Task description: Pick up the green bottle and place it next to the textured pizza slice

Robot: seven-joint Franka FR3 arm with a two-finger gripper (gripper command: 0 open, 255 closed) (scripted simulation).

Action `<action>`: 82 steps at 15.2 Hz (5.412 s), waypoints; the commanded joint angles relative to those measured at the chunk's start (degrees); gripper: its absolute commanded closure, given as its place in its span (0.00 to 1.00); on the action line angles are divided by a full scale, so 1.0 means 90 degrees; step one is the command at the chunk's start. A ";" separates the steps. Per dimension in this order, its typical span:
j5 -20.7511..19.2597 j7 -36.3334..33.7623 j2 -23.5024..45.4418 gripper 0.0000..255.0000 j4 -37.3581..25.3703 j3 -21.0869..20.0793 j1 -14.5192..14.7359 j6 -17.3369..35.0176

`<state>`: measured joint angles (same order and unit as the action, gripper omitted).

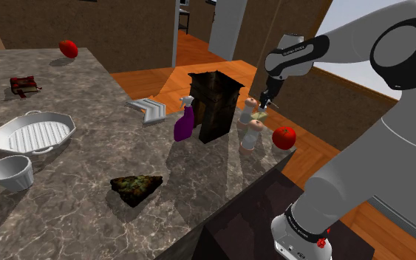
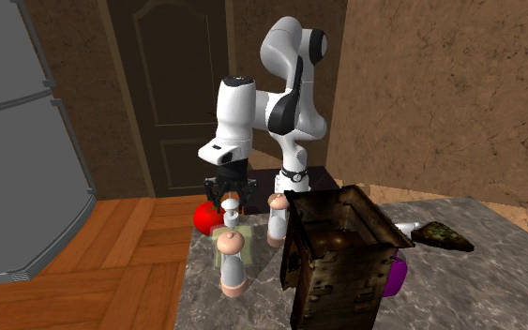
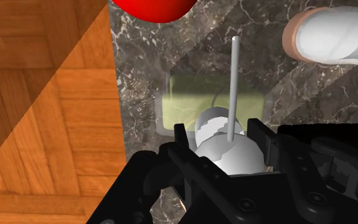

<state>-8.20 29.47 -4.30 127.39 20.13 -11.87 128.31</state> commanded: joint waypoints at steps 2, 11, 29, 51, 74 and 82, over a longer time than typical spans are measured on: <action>0.0000 0.0000 0.0002 1.00 0.0001 0.0000 0.0000 0.0000; -0.0028 -0.0003 -0.0149 1.00 -0.0200 -0.0019 0.0007 -0.0345; -0.0052 0.0057 -0.0535 1.00 -0.1368 -0.0109 0.0044 -0.1884; 0.0068 0.0267 -0.0359 1.00 -0.3439 -0.0150 0.0084 -0.3778; -0.0111 -0.0804 -0.1200 1.00 -0.3856 -0.0923 0.0561 -0.5155; -0.0010 -0.2050 -0.2105 1.00 -0.3017 -0.1823 0.0914 -0.5391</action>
<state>-8.49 12.40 -22.10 99.36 4.70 -3.99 80.21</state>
